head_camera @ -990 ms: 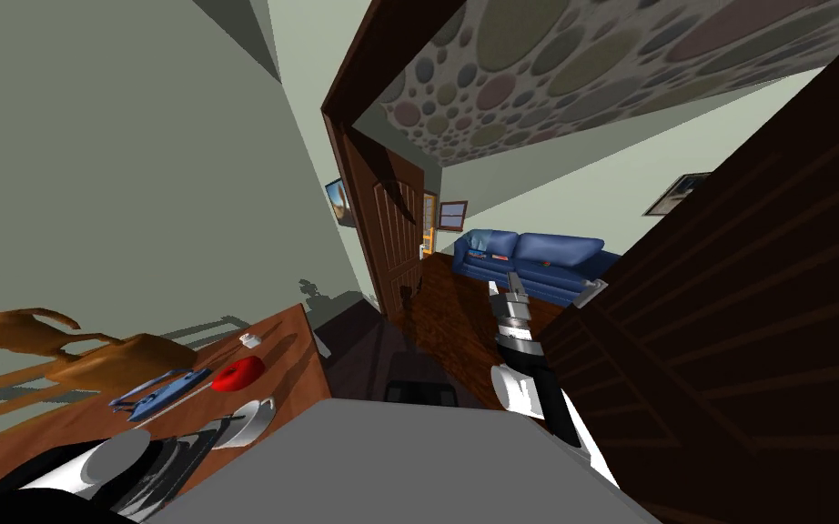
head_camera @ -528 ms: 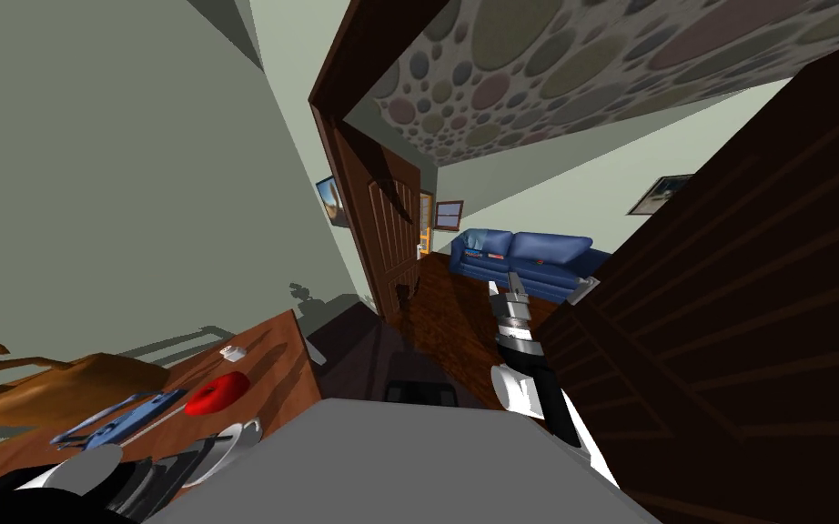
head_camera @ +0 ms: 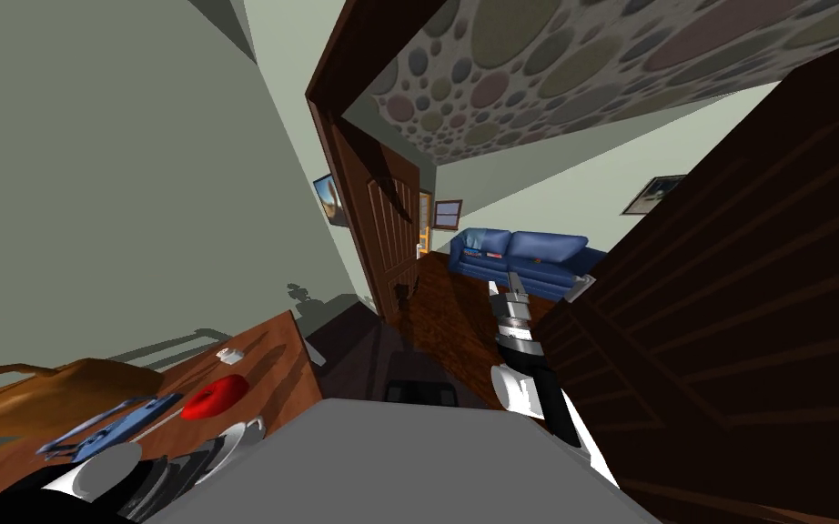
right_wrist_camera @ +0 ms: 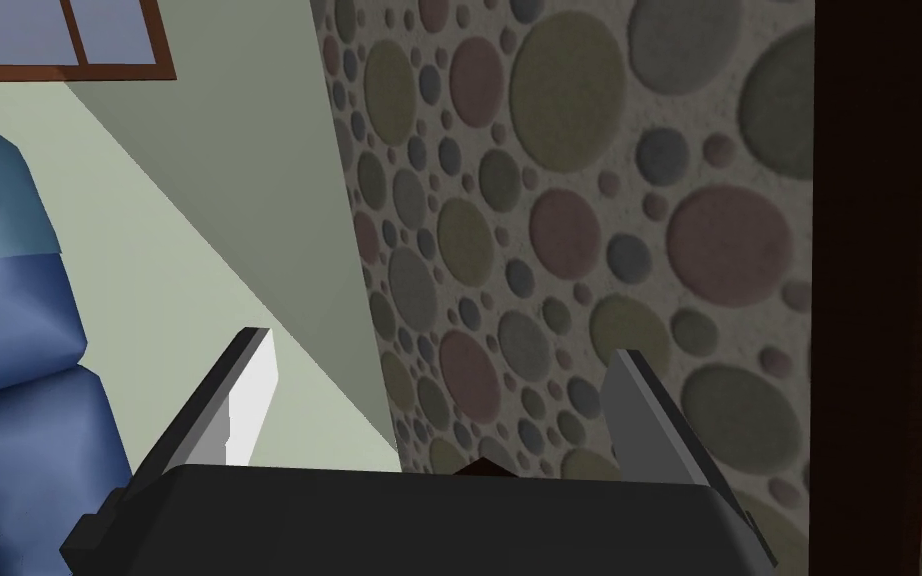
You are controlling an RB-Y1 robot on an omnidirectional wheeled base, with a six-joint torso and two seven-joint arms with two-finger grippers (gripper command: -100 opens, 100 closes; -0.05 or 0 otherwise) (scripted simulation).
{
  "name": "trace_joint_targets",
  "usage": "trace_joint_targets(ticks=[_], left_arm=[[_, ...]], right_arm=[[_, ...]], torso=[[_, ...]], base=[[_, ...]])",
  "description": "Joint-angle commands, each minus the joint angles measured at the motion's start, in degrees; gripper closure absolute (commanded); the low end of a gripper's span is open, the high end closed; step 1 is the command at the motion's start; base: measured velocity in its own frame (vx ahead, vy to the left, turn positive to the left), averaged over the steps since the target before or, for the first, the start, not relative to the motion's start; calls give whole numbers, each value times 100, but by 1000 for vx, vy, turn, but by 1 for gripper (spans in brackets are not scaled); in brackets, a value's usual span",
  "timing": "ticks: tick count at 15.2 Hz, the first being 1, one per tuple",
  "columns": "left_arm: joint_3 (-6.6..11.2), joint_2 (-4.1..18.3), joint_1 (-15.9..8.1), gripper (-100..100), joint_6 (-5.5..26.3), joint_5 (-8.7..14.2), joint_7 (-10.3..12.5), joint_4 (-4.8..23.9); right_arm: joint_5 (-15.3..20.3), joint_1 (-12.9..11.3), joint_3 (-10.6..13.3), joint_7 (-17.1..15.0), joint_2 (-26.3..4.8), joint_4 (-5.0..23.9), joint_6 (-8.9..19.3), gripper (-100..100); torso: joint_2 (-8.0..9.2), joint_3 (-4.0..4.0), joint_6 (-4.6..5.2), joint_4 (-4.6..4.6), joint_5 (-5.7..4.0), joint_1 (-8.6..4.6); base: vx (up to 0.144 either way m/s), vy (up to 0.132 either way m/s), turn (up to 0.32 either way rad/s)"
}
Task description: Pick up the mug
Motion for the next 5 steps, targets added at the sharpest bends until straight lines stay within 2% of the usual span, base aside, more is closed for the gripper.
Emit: trace_joint_targets(ticks=[1, 2, 3, 4, 5], left_arm=[[0, 0, 0, 100, 0, 0, 0, 0], [1, 2, -3, 100, -2, 0, 0, -2], [141, 112, 141, 100, 173, 124, -7, -180], [188, 155, 184, 100, 233, 169, -19, -225], [115, 82, 138, 100, 134, 95, 20, -194]], right_arm=[[0, 0, 0, 0, 0, 0, 0, 0], [0, 0, 0, 0, 0, 0, 0, 0], [0, 0, 0, 0, 0, 0, 0, 0], [0, 1, 0, 0, 0, 0, 0, 0], [0, 1, 0, 0, 0, 0, 0, 0]], torso=[[0, 0, 0, 0, 0, 0], [0, -1, -4, -1, 1, -1], [0, 0, -4, -1, 0, -1], [-1, -1, -9, -1, -7, -9], [-4, -2, -9, -1, -10, -19]], base=[[-1, 1, -13], [0, 0, 0], [14, -20, 66], [32, -41, 94], [21, -25, 41]])
